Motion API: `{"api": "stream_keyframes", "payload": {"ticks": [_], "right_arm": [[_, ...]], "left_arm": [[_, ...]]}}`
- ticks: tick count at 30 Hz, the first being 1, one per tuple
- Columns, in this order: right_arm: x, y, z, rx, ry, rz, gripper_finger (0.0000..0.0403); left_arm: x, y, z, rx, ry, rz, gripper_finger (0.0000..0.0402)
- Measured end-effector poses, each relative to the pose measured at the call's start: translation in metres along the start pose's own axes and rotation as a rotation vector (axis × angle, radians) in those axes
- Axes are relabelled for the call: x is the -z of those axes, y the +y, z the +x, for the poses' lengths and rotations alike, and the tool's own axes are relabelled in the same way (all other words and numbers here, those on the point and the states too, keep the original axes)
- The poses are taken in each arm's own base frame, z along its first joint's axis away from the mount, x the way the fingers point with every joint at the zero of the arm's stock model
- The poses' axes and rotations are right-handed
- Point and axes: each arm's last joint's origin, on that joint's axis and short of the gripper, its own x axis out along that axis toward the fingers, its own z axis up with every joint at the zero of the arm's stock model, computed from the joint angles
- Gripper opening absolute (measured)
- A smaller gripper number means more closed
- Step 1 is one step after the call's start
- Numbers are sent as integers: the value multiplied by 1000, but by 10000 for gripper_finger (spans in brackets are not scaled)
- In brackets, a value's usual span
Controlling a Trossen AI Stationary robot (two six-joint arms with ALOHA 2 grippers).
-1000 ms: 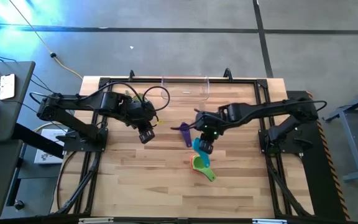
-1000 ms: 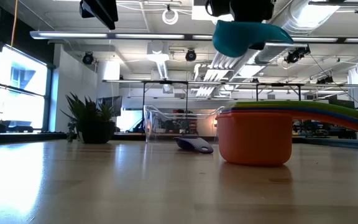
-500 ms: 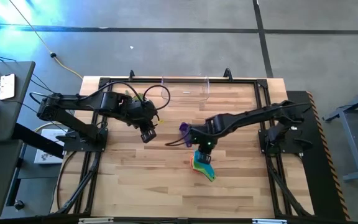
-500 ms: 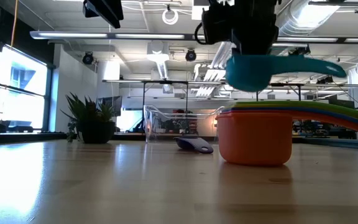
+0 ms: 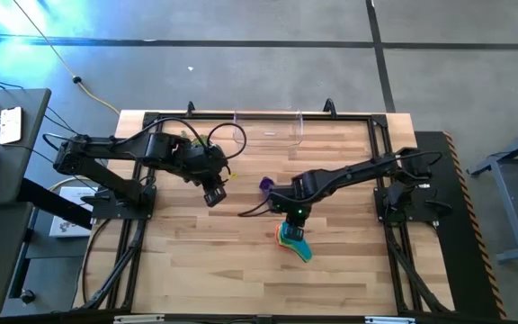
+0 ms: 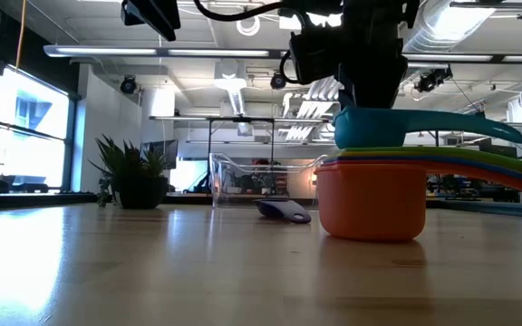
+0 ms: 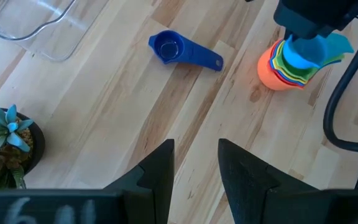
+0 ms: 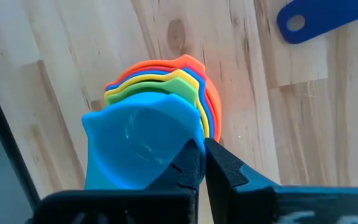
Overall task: Nest measuring cups in basket
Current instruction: Stack the light blue measuring cup on top of the green measuring cup
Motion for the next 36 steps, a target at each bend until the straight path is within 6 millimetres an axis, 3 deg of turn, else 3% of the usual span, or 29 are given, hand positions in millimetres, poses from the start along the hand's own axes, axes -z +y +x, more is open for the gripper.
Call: {"api": "stream_keyframes", "payload": {"ticks": [15, 36], "right_arm": [[-1, 0, 0, 8, -10, -32, 52], [0, 0, 0, 16, -5, 12, 73]], "left_arm": [[0, 0, 0, 0, 1, 1, 113], [0, 0, 0, -1, 1, 1, 113]]}}
